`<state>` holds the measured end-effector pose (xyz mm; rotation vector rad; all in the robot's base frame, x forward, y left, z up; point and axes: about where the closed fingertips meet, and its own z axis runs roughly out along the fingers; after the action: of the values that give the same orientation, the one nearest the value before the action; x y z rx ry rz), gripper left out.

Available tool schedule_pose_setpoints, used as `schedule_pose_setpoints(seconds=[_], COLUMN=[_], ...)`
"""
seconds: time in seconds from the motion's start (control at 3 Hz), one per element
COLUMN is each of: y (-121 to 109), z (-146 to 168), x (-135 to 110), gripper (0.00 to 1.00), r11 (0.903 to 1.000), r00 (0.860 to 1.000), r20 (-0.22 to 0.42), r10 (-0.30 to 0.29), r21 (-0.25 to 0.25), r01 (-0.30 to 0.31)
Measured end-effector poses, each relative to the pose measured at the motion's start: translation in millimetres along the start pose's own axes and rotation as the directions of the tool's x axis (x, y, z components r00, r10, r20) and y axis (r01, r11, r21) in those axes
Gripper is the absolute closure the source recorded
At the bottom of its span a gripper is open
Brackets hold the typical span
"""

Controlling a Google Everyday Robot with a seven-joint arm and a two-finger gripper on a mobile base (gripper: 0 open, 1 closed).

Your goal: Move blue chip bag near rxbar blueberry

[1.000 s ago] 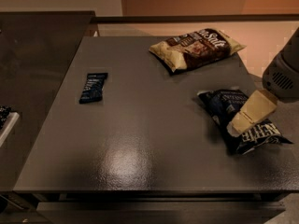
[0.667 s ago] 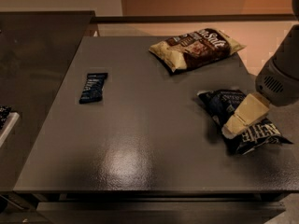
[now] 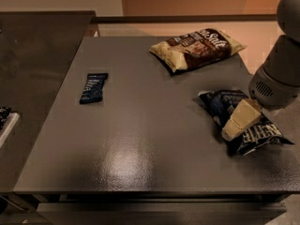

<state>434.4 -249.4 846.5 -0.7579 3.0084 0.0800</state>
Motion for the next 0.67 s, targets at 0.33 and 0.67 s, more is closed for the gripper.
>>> schedule_pose_setpoints(seconds=[0.33,0.67], y=[-2.9,-5.2], z=[4.3,2.1], x=[-2.3,-5.1], gripper=[0.41,0.64], r11=[1.0,1.0], r00=[1.0,1.0], r20=[-0.007,0.002], r10=[0.004,0.001], r21=[-0.004,-0.008], r01=[-0.004,-0.001])
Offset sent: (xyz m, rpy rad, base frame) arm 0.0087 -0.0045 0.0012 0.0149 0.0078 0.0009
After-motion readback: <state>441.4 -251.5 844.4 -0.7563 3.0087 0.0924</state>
